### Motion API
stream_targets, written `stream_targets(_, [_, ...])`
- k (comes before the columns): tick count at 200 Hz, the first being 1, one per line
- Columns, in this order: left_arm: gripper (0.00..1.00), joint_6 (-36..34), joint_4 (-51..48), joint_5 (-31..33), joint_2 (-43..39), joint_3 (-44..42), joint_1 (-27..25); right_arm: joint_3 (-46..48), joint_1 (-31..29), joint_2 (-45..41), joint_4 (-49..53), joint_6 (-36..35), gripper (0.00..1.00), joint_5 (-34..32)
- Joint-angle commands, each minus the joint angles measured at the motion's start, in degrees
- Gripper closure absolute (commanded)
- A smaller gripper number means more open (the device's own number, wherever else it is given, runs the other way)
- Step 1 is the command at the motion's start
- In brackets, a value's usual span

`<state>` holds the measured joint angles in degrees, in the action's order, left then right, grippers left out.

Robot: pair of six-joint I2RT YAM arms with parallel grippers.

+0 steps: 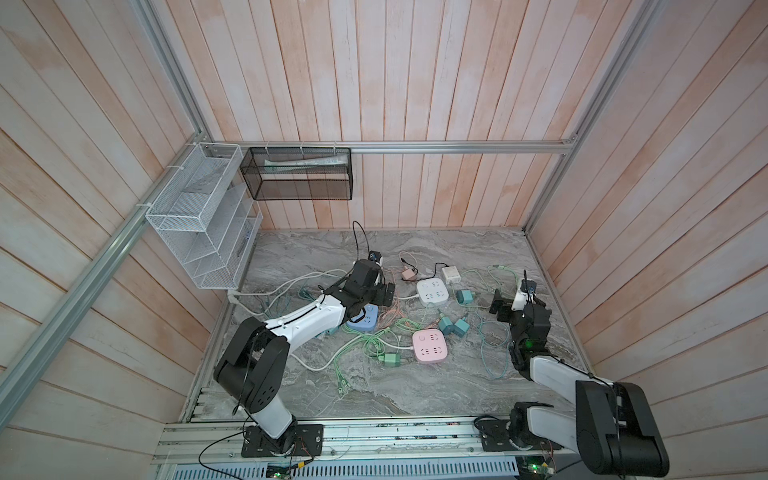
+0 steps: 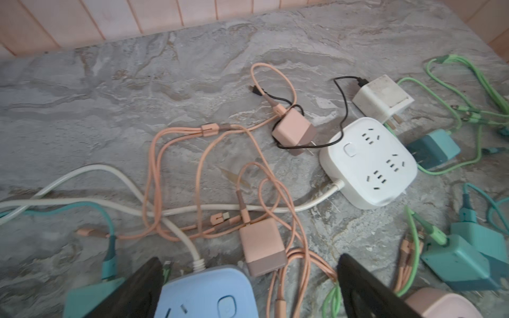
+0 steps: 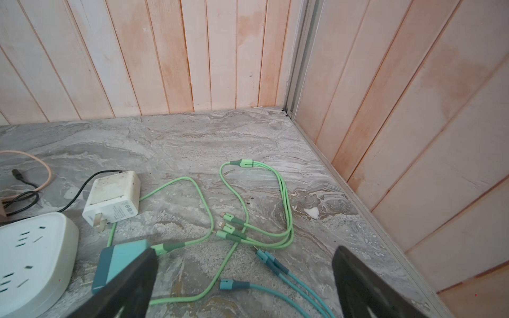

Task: Pull the plug off the socket

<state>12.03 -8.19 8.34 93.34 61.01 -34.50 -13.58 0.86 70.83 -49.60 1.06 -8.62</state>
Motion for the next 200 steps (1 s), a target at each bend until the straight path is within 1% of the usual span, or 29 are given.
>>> stream_targets(1, [0.00,1.4,2.5,5.8,-4.0,-4.0,0.6,1.1,0.3,4.0,-12.6,0.9,0.02,1.5])
stream_targets(10, [0.00,1.6,3.2,6.6,-5.8,-5.7,1.1,2.3,0.3,6.8,-16.1,0.7,0.02,1.6])
stream_targets(29, [0.00,1.9,4.1,9.9,-9.7,-8.9,2.1,5.2,0.4,13.0,-26.7,1.7,0.02,0.5])
stream_targets(47, [0.00,1.8,4.1,14.0,-13.3,-11.6,2.9,4.4,0.4,19.1,-33.1,1.9,0.02,0.4])
stream_targets(54, [0.00,1.4,4.5,15.9,-15.0,-13.0,3.2,2.6,0.4,18.9,-29.7,1.5,0.02,1.2])
stream_targets(63, [0.00,0.9,5.3,18.4,-17.1,-15.1,3.6,-0.2,0.5,16.3,-19.7,0.9,0.02,3.0])
stream_targets(68, [0.00,0.5,5.9,19.6,-18.4,-16.3,3.9,-1.0,0.8,15.6,-16.8,0.9,0.02,4.1])
stream_targets(80, [0.00,-0.8,7.9,21.7,-21.3,-19.6,5.2,0.3,0.9,16.9,-21.7,1.7,0.02,3.8])
stream_targets(90, [0.00,-1.1,9.0,23.1,-23.4,-22.1,7.0,0.8,1.0,17.5,-23.6,1.7,0.02,3.8])
stream_targets(108, [0.00,-0.9,11.8,26.2,-26.5,-25.8,11.9,0.0,1.0,16.7,-20.7,1.2,0.02,4.1])
stream_targets(119, [0.00,-2.5,17.1,28.0,-27.8,-29.1,14.9,-0.4,1.0,16.2,-19.1,1.1,0.02,4.2])
stream_targets(140, [0.00,-7.3,33.9,26.1,-27.9,-36.5,19.5,-0.2,1.0,16.5,-19.9,1.2,0.02,4.1])
stream_targets(153, [0.00,-9.1,44.5,22.8,-25.6,-40.6,23.0,-0.3,1.0,16.4,-19.5,1.1,0.02,4.1])
stream_targets(169, [0.00,-8.4,51.3,19.7,-21.3,-42.2,26.6,-0.3,1.0,16.4,-19.7,1.2,0.02,4.1])
stream_targets(184, [0.00,-9.3,56.6,16.6,-17.0,-42.6,28.5,-0.3,1.0,16.4,-19.7,1.1,0.02,4.1])
stream_targets(194, [0.00,-11.2,64.4,12.9,-13.9,-44.6,29.6,-0.3,1.0,16.4,-19.6,1.1,0.02,4.1])
stream_targets(200, [0.00,-10.1,68.8,11.5,-12.0,-45.8,30.5,-0.3,1.0,16.4,-19.7,1.1,0.02,4.1])
